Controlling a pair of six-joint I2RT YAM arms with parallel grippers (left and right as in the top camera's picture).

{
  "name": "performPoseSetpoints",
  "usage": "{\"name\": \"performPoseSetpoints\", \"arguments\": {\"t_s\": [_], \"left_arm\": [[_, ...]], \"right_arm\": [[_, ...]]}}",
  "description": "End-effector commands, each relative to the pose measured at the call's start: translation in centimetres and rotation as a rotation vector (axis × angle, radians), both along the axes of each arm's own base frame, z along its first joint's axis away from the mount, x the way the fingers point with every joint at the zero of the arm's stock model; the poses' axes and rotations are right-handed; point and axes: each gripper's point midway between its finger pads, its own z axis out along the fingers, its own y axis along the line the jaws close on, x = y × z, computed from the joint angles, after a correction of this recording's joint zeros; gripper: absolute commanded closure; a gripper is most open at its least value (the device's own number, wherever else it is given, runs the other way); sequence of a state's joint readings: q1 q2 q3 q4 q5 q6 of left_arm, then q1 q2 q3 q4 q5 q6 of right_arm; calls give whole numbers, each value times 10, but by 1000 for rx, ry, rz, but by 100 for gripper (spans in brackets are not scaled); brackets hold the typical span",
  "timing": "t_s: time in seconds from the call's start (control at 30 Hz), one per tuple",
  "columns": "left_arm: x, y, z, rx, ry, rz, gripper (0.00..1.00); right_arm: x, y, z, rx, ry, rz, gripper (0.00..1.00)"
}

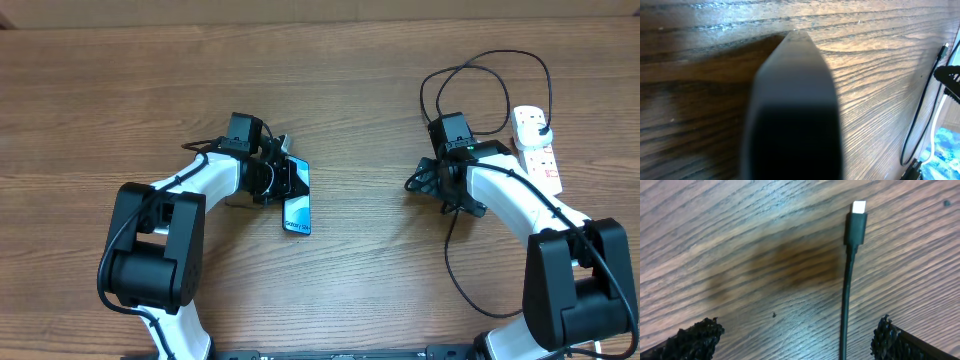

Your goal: Plug charger to phone and switch on socket

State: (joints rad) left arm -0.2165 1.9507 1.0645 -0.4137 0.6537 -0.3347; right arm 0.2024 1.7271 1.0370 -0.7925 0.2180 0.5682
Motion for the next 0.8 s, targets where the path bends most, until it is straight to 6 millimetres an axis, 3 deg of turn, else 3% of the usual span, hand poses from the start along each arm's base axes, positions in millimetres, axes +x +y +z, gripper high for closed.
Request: {"name": "performPoseSetpoints", "arguments": {"t_s": [0.0,0.77], "left_arm": [[-1,5,-5,50,-29,-12,96],[-1,5,-5,50,-29,-12,96]], "right_arm": [[-3,-8,-4,-37,3,-8,0],[-17,-11,-31,-36,-3,-16,0]]}}
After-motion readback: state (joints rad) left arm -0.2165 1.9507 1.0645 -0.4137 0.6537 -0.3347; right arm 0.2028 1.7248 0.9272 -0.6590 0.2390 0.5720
